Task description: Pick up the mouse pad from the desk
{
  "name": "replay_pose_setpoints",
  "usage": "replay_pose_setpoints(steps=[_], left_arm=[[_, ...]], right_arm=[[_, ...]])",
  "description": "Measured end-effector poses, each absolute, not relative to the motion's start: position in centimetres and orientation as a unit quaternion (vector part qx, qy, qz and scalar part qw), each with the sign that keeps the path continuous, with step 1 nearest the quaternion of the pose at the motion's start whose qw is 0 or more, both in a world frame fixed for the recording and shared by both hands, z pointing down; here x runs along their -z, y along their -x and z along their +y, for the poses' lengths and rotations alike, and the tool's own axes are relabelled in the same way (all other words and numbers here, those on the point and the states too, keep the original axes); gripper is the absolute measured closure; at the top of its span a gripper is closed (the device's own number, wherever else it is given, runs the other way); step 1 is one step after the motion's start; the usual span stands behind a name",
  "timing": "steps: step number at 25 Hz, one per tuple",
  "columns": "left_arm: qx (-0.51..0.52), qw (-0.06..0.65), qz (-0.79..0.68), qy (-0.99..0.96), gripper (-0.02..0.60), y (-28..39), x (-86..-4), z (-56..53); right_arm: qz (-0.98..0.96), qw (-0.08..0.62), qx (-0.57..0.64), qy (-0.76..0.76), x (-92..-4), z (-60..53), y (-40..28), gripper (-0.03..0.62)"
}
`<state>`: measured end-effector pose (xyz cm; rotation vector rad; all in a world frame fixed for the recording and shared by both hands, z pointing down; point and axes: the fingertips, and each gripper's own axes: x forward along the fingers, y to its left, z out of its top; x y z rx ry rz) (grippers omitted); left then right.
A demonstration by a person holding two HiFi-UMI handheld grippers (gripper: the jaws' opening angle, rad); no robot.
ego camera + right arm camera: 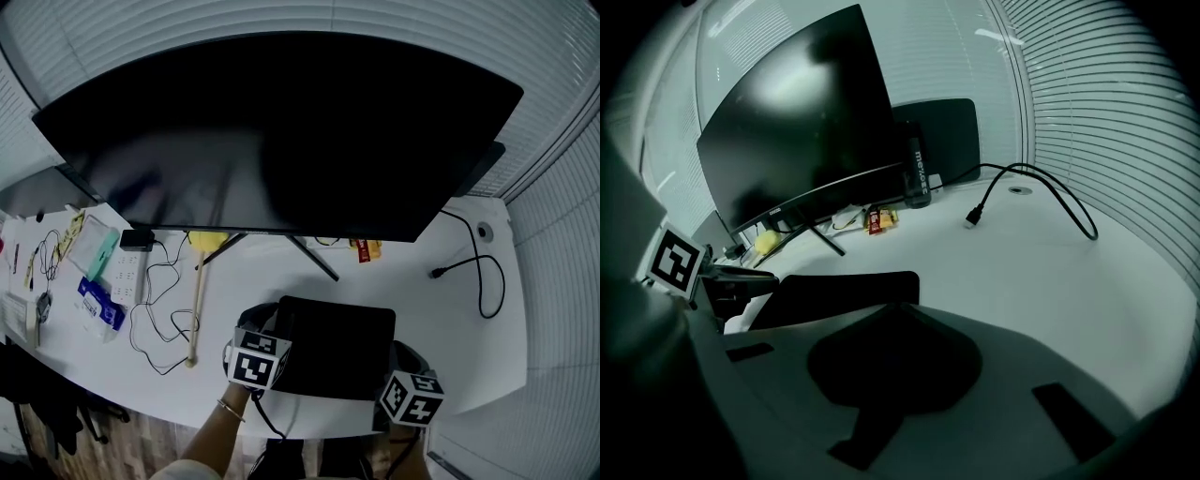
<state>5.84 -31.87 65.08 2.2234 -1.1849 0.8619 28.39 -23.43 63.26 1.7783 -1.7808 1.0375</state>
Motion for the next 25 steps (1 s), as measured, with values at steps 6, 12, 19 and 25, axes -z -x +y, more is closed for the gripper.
replay_pose_setpoints(steps=[6, 12, 19, 25], left_arm=[[-0.321, 0.247, -0.422, -0.811, 0.442, -6.0, -65.3, -32.8], [-0.332, 0.254, -0.410, -0.810, 0.442, -6.2, -66.0, -33.2], [-0.345, 0.256, -0.389, -0.815, 0.419, -6.2, -66.1, -33.4], [-0.348, 0.254, -0.390, -0.814, 0.422, -6.3, -65.9, -33.5]], right_arm=[[-0.635, 0.210, -0.378, -0.640, -63.8, -23.4, -28.7, 0.560], [-0.635, 0.214, -0.381, -0.638, -64.3, -23.6, -28.9, 0.560], [-0.636, 0.214, -0.382, -0.636, -64.3, -23.9, -28.8, 0.560], [-0.636, 0.216, -0.383, -0.634, -64.5, -24.0, -28.6, 0.560]])
